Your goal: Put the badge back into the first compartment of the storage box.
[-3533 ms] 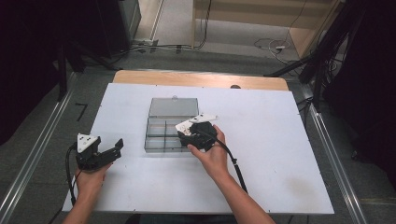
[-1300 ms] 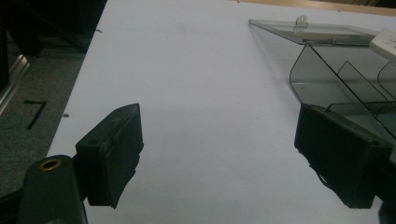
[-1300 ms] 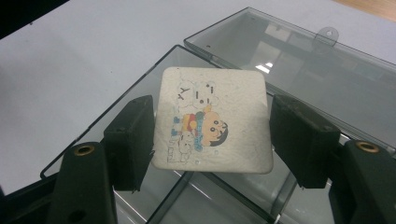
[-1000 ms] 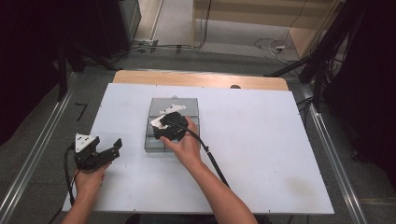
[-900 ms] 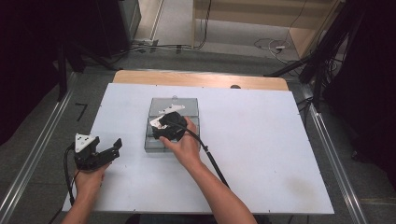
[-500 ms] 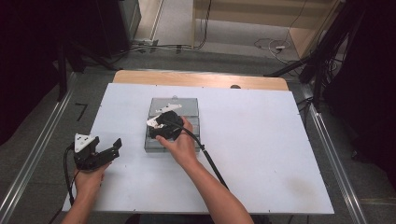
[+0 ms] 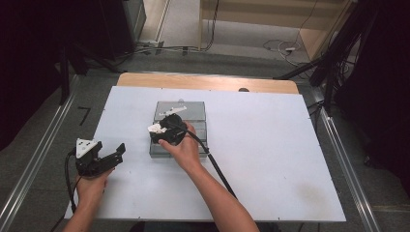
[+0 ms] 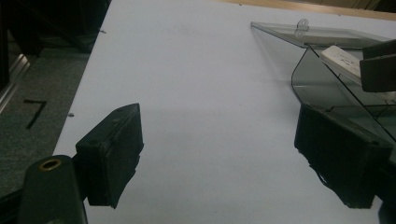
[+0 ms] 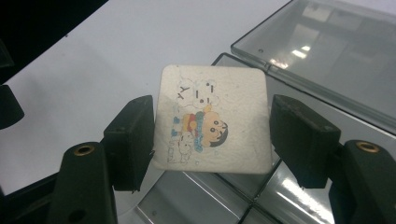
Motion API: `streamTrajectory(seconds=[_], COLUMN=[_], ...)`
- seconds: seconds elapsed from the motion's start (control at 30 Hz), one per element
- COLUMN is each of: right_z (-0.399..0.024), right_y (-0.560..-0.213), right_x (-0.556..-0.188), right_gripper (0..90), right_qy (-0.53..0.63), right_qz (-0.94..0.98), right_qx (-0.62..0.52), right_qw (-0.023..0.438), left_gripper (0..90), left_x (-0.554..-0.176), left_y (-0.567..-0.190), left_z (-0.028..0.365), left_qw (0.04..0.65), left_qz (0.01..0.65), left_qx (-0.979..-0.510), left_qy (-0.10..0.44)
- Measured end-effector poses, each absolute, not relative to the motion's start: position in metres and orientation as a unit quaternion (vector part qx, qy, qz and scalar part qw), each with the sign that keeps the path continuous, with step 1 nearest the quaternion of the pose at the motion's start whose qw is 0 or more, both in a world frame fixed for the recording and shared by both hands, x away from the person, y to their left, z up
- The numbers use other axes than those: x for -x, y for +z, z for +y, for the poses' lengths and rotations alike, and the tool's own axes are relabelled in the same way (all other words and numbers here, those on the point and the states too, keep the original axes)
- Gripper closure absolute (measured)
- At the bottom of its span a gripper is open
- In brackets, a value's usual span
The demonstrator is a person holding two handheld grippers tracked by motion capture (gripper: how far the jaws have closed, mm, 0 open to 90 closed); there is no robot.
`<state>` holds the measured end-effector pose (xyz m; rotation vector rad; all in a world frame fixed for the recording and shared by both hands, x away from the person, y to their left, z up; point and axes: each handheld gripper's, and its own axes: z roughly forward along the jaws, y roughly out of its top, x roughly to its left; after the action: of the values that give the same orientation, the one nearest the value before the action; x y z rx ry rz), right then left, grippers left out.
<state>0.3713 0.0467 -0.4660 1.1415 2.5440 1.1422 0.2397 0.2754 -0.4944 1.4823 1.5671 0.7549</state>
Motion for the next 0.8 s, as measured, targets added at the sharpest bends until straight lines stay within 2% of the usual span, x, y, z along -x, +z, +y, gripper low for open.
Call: streamTrajectory(seconds=[0.1, 0.23, 0.8], right_z=[0.045, 0.041, 0.038], right_y=[-0.471, -0.473, -0.465], right_x=[-0.379, -0.386, -0.380], right_gripper=[30.4, 24.4, 24.2], right_qy=[0.372, 0.380, 0.386], right_qz=[0.839, 0.827, 0.831], right_qx=[-0.396, -0.414, -0.399], right_qw=[0.026, 0.019, 0.041], left_gripper=[15.7, 15.6, 15.6], left_x=[-0.240, -0.240, -0.240], left_y=[-0.494, -0.494, -0.494], left_z=[0.275, 0.276, 0.276], left_qw=[0.415, 0.415, 0.415], left_qz=[0.624, 0.623, 0.622], left_qx=[-0.590, -0.591, -0.591], left_qy=[0.300, 0.301, 0.302])
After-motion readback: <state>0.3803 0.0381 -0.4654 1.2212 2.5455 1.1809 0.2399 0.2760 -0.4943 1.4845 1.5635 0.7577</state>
